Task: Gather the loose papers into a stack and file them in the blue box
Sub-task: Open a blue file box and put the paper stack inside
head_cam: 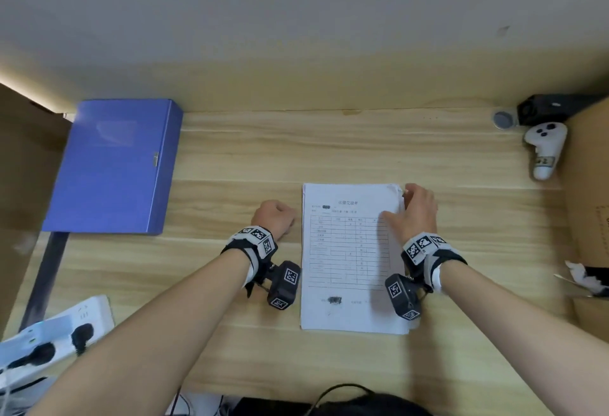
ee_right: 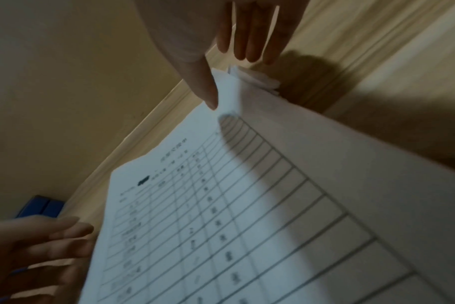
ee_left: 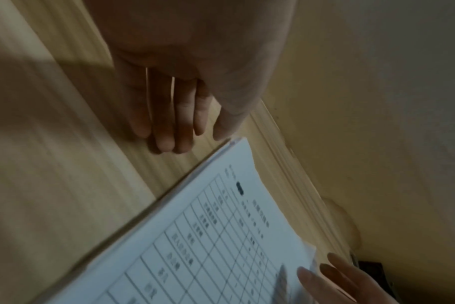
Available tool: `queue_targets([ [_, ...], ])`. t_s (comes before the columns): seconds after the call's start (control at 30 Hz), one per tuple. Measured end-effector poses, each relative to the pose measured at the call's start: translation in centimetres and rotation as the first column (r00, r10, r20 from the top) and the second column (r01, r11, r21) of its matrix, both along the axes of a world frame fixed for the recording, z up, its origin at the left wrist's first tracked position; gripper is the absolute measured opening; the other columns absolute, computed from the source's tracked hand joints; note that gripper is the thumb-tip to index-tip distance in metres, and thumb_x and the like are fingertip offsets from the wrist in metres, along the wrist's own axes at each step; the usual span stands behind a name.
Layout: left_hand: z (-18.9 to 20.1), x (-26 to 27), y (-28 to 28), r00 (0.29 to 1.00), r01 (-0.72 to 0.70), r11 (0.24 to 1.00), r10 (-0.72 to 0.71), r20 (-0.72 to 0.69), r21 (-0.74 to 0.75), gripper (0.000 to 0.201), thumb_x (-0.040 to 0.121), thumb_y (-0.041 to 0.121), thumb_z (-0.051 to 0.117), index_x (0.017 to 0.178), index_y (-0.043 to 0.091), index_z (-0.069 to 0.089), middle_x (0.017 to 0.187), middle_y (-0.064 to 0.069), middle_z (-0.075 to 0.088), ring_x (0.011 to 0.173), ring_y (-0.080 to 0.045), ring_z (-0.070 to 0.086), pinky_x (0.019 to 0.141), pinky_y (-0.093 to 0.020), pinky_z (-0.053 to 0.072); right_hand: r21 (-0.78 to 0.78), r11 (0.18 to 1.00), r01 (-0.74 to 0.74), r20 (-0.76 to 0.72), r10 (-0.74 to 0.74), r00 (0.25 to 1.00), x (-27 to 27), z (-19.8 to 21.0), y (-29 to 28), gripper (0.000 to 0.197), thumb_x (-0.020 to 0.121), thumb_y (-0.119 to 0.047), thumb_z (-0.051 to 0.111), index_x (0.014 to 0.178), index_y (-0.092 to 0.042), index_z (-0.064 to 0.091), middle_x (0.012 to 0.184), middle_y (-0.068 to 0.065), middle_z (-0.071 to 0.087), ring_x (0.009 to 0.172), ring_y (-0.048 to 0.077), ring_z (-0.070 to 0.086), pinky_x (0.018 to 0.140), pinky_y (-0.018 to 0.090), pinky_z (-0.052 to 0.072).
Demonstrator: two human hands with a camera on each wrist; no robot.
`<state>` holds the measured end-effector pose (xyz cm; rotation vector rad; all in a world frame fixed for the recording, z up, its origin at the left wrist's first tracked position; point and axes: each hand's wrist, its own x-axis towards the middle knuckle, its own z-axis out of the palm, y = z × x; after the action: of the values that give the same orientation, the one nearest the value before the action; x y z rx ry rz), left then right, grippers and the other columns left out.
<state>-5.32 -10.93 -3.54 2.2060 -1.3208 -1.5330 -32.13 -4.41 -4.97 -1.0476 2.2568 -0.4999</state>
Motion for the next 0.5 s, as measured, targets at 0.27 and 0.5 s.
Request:
queue_targets([
  [0.27, 2.0, 7.6, -2.0, 0.996, -0.074, 0.989, 0.08, 0.036, -0.131, 0.019, 0.074, 0.028, 0.054, 0.074, 0.018, 0.071, 0.069, -0.002, 0.074, 0.064, -0.027, 0.07, 0.065, -0.035, 0.059, -0.167, 0.985, -0.046, 0.07, 0.059, 0.996, 7.0, 2.4, -2.7, 0.053, 0.082, -0.019, 0.064, 0.132, -0.013, 0.046, 0.134, 0.006, 0.048, 0.126, 0.024, 0.042, 0.107, 0.04, 0.038],
  [0.5, 2.7, 19.1, -5.8, 0.991, -0.109, 0.957, 0.127, 0.05, -0.269, 0.013, 0.078, 0.026, 0.052, 0.082, 0.033, 0.062, 0.095, 0.002, 0.074, 0.09, -0.026, 0.07, 0.08, -0.038, 0.057, -0.219, 0.974, -0.055, 0.26, 0.113, 0.959, 19.3, 2.5, -7.6, 0.028, 0.086, -0.018, 0.06, 0.114, -0.018, 0.058, 0.11, 0.0, 0.065, 0.104, 0.019, 0.061, 0.098, 0.039, 0.048],
])
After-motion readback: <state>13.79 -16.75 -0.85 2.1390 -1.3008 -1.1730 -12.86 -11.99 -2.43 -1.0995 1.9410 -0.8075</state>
